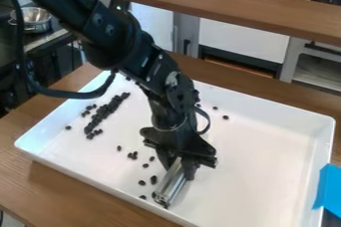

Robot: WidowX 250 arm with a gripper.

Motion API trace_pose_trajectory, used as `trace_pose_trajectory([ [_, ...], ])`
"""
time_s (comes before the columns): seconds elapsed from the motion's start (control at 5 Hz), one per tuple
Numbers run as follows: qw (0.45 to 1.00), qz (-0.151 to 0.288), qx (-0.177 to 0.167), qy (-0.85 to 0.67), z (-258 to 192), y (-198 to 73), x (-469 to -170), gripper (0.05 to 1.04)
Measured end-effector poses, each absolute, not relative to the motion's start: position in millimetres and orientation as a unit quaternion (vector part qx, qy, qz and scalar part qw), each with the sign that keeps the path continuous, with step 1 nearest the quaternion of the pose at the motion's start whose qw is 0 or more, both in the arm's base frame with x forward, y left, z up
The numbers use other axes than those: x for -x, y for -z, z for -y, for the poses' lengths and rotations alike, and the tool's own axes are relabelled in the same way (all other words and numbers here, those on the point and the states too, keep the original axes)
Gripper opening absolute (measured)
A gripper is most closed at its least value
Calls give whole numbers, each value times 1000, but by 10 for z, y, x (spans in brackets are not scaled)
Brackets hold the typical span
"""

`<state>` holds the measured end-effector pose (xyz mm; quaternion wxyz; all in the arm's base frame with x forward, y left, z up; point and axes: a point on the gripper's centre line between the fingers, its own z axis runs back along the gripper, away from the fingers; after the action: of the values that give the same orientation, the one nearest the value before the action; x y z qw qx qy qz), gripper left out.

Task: Sweep into pile

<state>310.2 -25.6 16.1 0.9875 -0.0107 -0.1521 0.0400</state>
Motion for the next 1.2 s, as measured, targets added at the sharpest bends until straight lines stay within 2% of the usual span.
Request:
trace_pose_trajectory([
  [0.4,984,174,-21,-15,-182,-135,-3142,380],
  [0.6,984,171,-44,-29,-568,-135,-3140,379],
  [1.0,984,139,-101,-37,-1109,-186,-3139,379],
  [1.2,986,113,-104,-63,-1219,-241,-3100,380],
])
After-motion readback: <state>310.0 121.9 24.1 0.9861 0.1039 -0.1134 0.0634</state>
